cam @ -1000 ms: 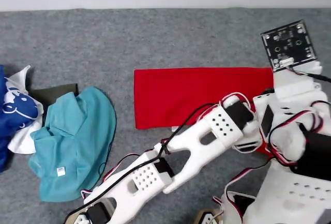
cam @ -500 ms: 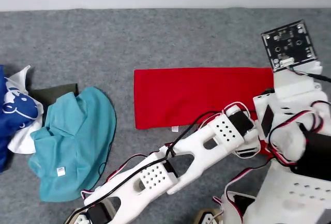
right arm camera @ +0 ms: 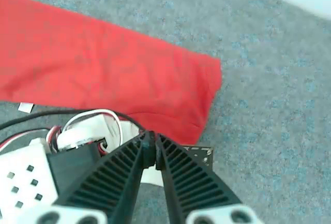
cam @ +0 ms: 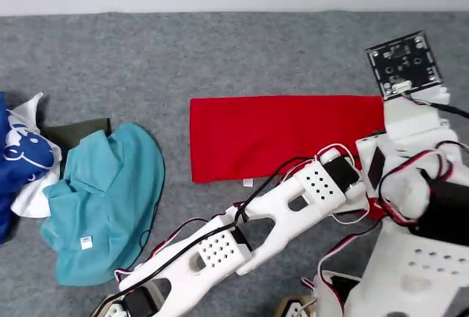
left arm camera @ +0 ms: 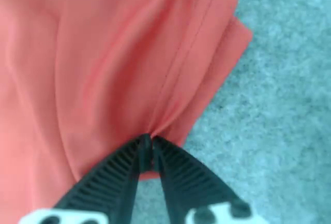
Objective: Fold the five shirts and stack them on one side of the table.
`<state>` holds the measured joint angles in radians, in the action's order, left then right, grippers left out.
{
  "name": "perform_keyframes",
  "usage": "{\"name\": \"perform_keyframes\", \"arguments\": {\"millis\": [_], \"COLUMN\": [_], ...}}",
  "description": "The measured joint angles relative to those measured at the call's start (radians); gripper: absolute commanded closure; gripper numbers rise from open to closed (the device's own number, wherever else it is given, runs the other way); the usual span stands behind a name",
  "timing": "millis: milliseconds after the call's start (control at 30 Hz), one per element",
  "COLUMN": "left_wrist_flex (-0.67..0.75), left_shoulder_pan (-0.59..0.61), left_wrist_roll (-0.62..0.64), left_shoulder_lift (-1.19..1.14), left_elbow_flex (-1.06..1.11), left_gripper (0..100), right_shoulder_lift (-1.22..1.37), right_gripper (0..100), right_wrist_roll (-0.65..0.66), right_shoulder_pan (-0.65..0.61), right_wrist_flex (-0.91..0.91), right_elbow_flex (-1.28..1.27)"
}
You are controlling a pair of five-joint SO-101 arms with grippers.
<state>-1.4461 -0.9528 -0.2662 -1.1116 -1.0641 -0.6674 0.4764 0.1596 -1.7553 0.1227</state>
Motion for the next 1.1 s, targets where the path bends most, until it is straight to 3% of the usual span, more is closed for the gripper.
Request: {"name": "perform_keyframes", "arguments": {"millis": [333,633,800,967,1100], "left_wrist_flex": [-0.126,-0.126,-0.152,-0.245,-0.278], "left_shoulder_pan": [0.028,0.069,0.063,0.046,0.054], "left_wrist_roll": [0.000,0.000,0.003,0.152,0.184], "left_shoulder_lift": [0.000,0.000,0.000,0.000,0.000], "left_elbow_flex": [-0.244,-0.258,-0.261,-0.264,-0.264], "left_gripper": [100,99,85,82,82], "right_shoulder_lift": [-0.035,-0.054,-0.054,-0.054,-0.054], "right_gripper": [98.7,98.7,98.7,98.7,98.7], "right_wrist_roll": [0.000,0.000,0.000,0.000,0.000], "right_shoulder_pan": [0.000,0.000,0.000,0.000,0.000], "right_wrist_flex": [0.000,0.000,0.000,0.000,0.000], "right_elbow_flex": [-0.011,-0.011,-0.011,-0.011,-0.011]}}
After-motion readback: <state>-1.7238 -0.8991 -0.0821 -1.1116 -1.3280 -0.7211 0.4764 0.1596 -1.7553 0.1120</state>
